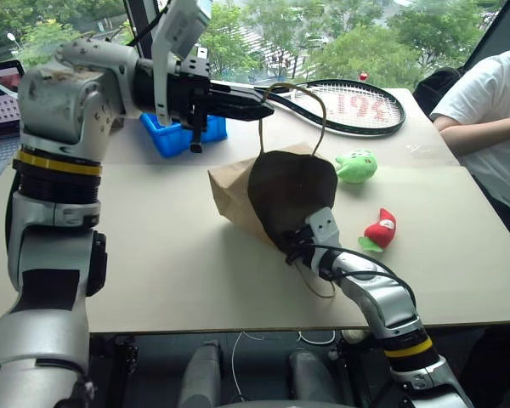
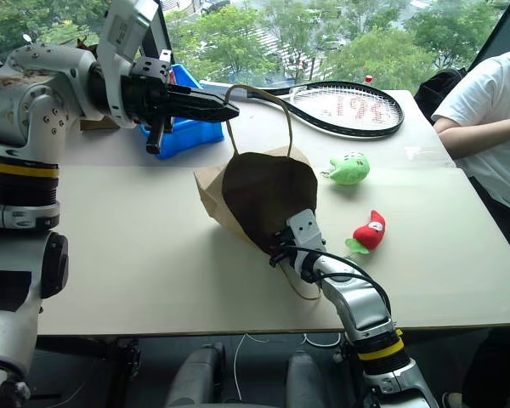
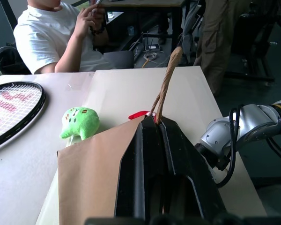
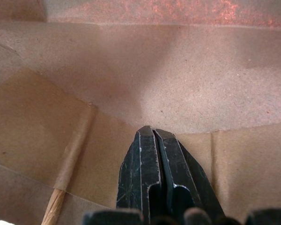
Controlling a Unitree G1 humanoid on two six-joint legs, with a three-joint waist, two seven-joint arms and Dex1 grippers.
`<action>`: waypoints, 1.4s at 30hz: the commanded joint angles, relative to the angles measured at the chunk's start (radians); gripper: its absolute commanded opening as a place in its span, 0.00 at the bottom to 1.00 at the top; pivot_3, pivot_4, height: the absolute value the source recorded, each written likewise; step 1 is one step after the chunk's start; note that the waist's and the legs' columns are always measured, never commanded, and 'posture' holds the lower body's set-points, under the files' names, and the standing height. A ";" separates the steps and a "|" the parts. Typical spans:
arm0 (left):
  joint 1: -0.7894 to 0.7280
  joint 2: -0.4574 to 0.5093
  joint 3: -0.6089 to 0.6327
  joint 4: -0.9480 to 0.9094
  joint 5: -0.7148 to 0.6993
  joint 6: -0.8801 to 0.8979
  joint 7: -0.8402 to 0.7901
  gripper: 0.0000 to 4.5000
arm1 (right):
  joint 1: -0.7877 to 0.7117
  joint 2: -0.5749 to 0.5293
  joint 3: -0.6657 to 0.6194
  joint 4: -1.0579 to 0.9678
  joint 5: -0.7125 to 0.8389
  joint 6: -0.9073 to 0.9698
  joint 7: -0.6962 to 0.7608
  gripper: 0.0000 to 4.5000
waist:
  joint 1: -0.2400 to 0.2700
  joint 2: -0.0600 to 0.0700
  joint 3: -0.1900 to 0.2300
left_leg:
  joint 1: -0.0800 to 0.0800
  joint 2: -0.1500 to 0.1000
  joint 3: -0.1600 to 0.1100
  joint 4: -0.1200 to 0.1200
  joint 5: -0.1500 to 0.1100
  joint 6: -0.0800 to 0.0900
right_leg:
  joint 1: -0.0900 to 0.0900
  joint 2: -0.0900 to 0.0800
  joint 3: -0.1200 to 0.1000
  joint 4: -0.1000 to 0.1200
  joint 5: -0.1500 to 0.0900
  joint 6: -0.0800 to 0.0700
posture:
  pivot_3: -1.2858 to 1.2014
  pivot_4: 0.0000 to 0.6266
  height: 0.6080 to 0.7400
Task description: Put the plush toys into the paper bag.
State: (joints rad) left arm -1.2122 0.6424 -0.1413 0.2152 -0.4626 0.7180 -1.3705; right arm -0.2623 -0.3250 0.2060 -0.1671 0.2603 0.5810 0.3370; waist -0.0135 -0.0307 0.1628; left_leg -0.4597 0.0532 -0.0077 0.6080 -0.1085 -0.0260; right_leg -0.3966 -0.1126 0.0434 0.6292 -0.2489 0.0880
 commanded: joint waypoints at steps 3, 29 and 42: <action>0.107 0.013 -0.038 -0.074 0.072 -0.073 0.033 0.00 | 0.058 -0.052 -0.054 -0.214 0.078 0.021 0.106 0.13 | 0.000 0.001 0.001 | -0.001 0.000 0.000 0.000 0.003 0.005 | -0.002 0.000 0.000 0.000 0.001 -0.001 | 0.52 0.24 1.00; 0.231 -0.103 0.008 -0.195 -0.031 0.174 0.255 0.00 | 0.119 -0.289 -0.444 -0.022 0.165 0.196 -0.071 0.84 | 0.004 0.003 0.003 | -0.009 -0.001 0.000 0.002 0.005 0.008 | -0.007 0.001 0.002 0.001 0.004 -0.004 | 0.52 0.24 1.00; 0.110 -0.214 0.074 -0.079 -0.088 0.235 0.339 0.00 | 0.367 -0.554 -0.573 -0.470 0.296 0.253 0.265 0.00 | 0.013 0.005 0.004 | -0.011 -0.002 -0.001 0.003 0.005 0.008 | -0.007 0.001 0.003 0.000 0.002 0.007 | 0.52 0.24 1.00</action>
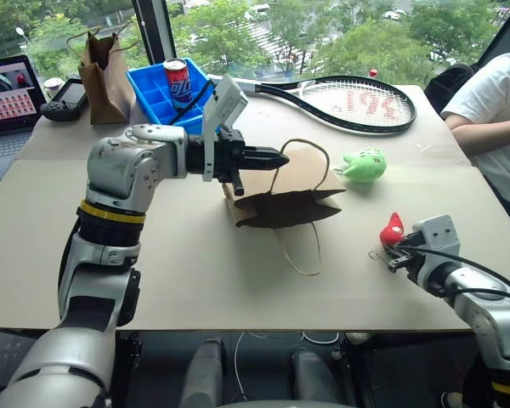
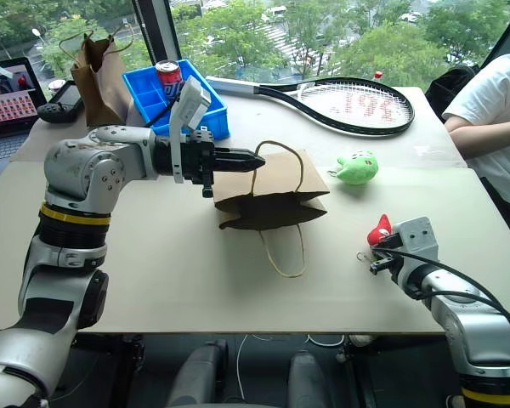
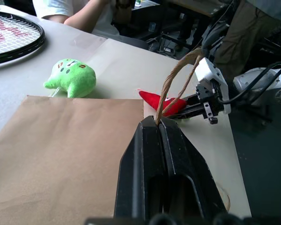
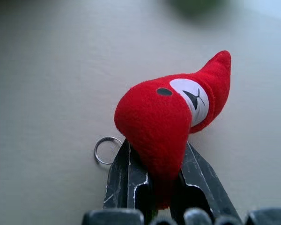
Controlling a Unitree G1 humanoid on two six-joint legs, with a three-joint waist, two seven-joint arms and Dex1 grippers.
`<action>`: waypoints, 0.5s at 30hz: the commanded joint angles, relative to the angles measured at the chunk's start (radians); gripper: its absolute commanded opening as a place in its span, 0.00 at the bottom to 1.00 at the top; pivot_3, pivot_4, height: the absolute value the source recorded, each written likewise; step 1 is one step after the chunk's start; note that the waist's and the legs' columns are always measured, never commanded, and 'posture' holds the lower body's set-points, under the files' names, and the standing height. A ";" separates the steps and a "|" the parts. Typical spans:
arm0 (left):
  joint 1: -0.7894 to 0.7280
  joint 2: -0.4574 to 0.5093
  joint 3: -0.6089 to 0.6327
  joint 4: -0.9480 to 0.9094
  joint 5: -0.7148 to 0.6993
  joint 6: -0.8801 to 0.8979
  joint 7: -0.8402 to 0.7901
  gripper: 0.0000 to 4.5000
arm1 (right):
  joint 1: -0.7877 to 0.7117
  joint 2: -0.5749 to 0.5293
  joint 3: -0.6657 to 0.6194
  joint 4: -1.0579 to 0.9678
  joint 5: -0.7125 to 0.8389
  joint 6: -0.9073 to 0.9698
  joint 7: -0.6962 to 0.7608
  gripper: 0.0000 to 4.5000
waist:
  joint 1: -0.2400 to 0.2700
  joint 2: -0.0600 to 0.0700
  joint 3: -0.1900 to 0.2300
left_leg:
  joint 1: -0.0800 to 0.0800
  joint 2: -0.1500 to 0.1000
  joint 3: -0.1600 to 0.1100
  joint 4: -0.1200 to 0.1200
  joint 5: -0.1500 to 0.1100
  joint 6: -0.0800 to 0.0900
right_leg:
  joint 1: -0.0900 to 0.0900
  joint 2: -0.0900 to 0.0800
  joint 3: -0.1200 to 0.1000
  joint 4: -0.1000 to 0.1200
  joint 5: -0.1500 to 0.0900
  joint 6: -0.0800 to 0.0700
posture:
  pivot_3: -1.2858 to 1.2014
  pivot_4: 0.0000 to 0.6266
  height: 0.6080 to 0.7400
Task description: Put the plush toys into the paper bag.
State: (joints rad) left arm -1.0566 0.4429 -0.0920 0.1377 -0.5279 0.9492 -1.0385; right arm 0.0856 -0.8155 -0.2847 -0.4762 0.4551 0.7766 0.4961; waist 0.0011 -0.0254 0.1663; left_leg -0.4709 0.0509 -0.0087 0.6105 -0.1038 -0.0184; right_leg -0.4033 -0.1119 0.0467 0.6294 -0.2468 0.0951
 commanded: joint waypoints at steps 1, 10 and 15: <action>-0.050 -0.019 0.023 0.005 -0.024 0.002 0.008 0.00 | 0.021 -0.088 -0.099 -0.202 0.142 0.084 0.131 0.00 | -0.007 -0.001 0.000 | 0.000 0.000 0.000 0.000 0.000 0.000 | 0.000 0.000 0.000 0.000 0.000 0.000 | 0.52 0.24 1.00; -0.043 -0.038 0.012 -0.009 -0.031 0.002 0.009 0.00 | -0.225 -0.192 -0.008 -0.279 0.327 0.247 0.163 0.00 | -0.013 -0.001 0.001 | 0.002 0.001 -0.002 0.001 0.000 0.000 | 0.001 0.001 0.000 0.000 -0.003 -0.006 | 0.52 0.24 1.00; -0.011 -0.049 0.014 -0.065 -0.056 0.032 0.031 0.00 | -0.319 -0.257 0.088 -0.240 0.305 0.247 0.206 0.00 | -0.006 -0.001 0.001 | -0.001 0.000 -0.002 0.001 0.000 0.000 | 0.000 0.000 0.000 -0.001 0.000 -0.011 | 0.52 0.24 1.00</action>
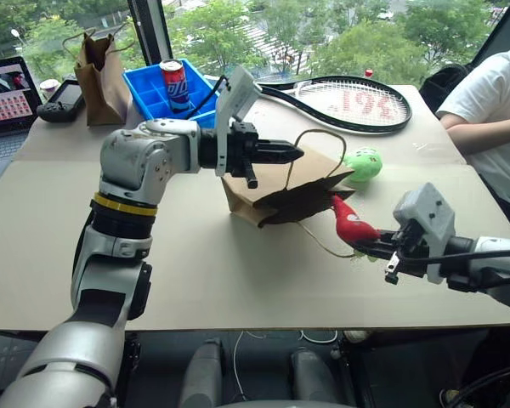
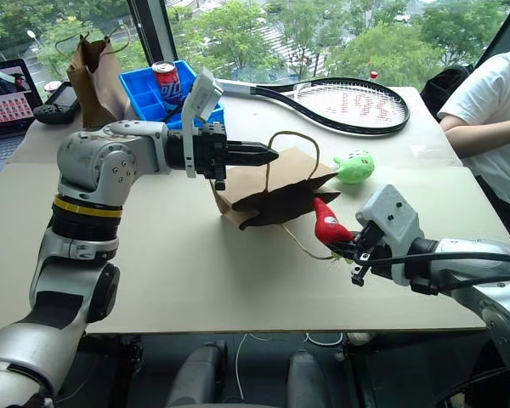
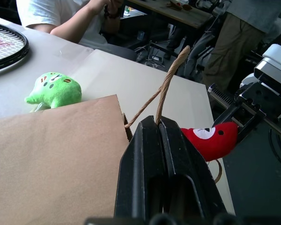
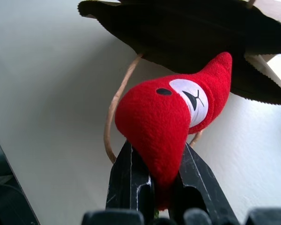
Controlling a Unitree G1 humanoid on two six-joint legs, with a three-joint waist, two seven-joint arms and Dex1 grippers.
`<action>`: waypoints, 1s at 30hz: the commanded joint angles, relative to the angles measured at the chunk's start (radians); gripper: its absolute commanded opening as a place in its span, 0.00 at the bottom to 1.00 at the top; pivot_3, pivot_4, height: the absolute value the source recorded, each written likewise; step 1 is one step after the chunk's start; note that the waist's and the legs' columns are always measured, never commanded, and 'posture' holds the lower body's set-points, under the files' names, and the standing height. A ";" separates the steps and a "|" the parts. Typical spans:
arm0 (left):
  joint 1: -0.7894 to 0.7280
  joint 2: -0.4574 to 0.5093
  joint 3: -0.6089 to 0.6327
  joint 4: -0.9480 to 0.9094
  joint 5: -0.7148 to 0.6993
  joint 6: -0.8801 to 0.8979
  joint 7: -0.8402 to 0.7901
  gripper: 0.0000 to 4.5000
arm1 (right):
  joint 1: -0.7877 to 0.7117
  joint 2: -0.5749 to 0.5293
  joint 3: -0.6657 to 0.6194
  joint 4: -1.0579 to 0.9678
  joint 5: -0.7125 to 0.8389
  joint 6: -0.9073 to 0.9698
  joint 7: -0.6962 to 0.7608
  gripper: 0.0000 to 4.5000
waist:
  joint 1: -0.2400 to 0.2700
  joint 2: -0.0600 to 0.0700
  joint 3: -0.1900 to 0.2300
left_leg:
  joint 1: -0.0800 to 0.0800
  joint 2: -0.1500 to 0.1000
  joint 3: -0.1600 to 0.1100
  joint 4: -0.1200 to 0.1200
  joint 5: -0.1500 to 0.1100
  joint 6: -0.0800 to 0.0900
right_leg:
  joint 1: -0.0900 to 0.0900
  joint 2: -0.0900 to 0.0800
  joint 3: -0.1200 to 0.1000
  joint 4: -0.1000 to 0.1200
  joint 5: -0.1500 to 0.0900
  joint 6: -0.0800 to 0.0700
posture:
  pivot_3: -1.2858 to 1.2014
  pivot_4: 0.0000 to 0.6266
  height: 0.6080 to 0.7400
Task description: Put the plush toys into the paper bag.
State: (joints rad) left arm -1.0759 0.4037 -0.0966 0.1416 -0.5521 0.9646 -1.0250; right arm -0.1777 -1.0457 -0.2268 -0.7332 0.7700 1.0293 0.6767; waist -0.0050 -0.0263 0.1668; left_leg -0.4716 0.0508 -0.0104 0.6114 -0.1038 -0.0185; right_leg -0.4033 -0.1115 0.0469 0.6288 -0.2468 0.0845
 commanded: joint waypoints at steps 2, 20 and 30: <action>0.020 -0.023 0.025 -0.096 -0.051 0.037 0.034 0.00 | -0.094 -0.038 0.115 0.034 -0.049 -0.034 0.050 0.00 | 0.002 0.000 0.000 | -0.001 0.000 0.000 0.000 0.000 0.000 | 0.000 0.000 0.000 0.000 0.002 0.003 | 0.52 0.24 1.00; 0.165 -0.041 0.035 -0.292 -0.155 0.165 0.155 0.00 | -0.353 0.358 0.496 0.321 -0.360 -0.092 -0.015 0.00 | -0.005 0.000 0.000 | 0.000 0.000 -0.002 0.000 0.000 0.000 | -0.001 0.001 -0.001 0.002 0.003 0.005 | 0.52 0.24 1.00; 0.128 -0.117 0.149 -0.293 -0.260 0.244 0.285 0.00 | -0.260 0.762 0.276 0.442 -0.263 -0.076 -0.226 0.00 | -0.007 0.000 0.000 | -0.001 -0.001 -0.009 0.000 0.003 -0.003 | -0.001 0.004 -0.003 0.006 0.003 0.005 | 0.52 0.24 1.00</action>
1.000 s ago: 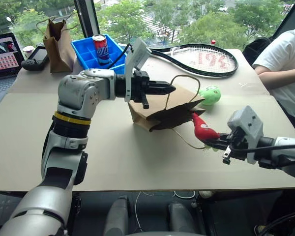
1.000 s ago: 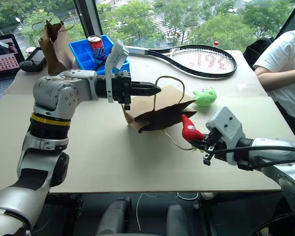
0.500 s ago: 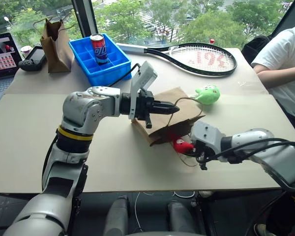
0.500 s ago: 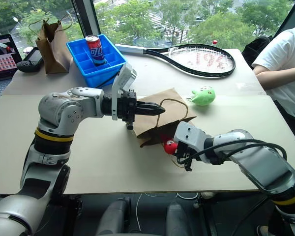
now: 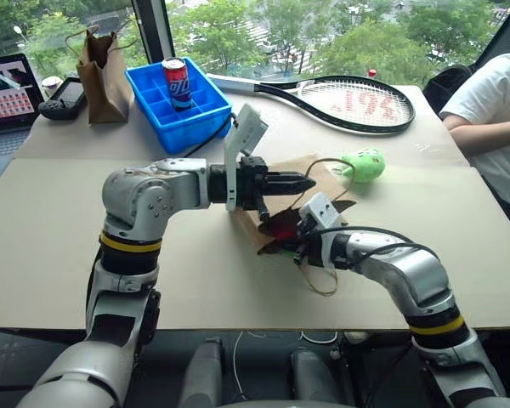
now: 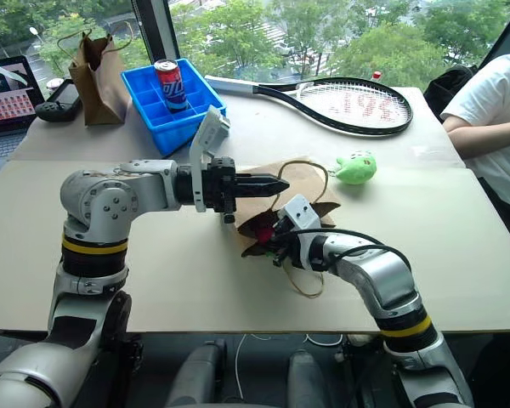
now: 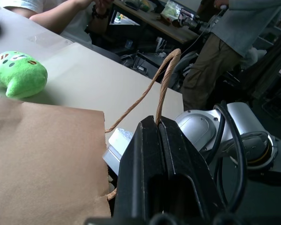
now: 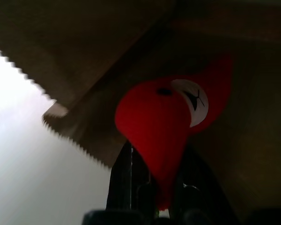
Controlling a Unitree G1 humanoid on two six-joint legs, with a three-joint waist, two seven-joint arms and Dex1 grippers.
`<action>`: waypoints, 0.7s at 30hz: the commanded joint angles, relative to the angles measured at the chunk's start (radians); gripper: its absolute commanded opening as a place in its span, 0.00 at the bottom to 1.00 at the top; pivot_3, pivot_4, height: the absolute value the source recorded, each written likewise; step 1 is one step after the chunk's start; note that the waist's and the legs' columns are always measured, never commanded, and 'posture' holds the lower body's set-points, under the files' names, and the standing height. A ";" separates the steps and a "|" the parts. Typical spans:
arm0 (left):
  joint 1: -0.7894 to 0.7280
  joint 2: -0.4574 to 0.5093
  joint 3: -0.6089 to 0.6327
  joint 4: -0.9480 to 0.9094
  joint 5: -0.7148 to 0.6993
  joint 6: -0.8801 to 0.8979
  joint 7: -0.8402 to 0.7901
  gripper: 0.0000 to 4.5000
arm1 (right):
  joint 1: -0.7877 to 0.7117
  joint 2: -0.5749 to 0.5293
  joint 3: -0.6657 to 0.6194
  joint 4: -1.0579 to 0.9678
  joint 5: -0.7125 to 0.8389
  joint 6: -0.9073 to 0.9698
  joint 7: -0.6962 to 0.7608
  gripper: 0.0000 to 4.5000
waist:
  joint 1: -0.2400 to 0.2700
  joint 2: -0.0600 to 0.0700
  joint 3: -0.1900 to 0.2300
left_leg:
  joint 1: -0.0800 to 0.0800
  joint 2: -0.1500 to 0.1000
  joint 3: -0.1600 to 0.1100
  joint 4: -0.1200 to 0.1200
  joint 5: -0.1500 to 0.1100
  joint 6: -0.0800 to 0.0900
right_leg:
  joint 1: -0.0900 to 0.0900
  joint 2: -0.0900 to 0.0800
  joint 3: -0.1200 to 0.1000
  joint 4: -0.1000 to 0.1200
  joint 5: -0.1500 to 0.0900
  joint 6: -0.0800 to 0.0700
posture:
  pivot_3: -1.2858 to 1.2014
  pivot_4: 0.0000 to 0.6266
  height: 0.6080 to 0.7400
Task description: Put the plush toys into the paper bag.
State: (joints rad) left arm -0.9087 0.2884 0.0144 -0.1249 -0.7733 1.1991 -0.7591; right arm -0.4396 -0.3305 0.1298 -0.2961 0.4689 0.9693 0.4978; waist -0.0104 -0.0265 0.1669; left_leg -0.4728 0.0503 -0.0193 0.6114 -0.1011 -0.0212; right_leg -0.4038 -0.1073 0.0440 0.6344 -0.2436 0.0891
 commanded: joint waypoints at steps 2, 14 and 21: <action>-0.048 -0.004 0.051 -0.015 -0.047 0.010 0.036 0.00 | 0.002 0.095 -0.114 0.021 0.049 -0.024 -0.074 0.00 | -0.002 0.000 0.000 | 0.000 0.000 -0.001 0.000 0.000 0.000 | 0.000 0.000 0.000 0.001 0.000 0.000 | 0.52 0.24 1.00; -0.031 -0.036 0.131 0.046 -0.046 -0.052 0.136 0.00 | -0.055 0.315 -0.112 0.151 0.008 -0.133 -0.182 0.00 | -0.007 0.000 0.000 | 0.002 0.000 -0.002 -0.002 0.001 -0.002 | -0.001 0.000 -0.001 0.006 -0.001 -0.001 | 0.52 0.24 1.00; -0.012 -0.028 0.125 0.025 -0.049 -0.051 0.144 0.00 | -0.082 0.243 -0.018 0.214 -0.104 -0.218 -0.137 0.23 | -0.006 0.000 0.000 | 0.002 0.000 -0.002 -0.002 0.002 -0.003 | -0.001 0.000 -0.001 0.006 -0.001 -0.001 | 0.52 0.24 1.00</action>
State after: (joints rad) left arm -0.9181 0.2567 0.1336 -0.0642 -0.8008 1.1633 -0.6159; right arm -0.5135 -0.0705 0.0971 -0.0672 0.3799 0.7876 0.3298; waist -0.0160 -0.0260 0.1670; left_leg -0.4711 0.0500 -0.0210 0.6094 -0.0991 -0.0241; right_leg -0.4050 -0.1070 0.0428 0.6404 -0.2445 0.0877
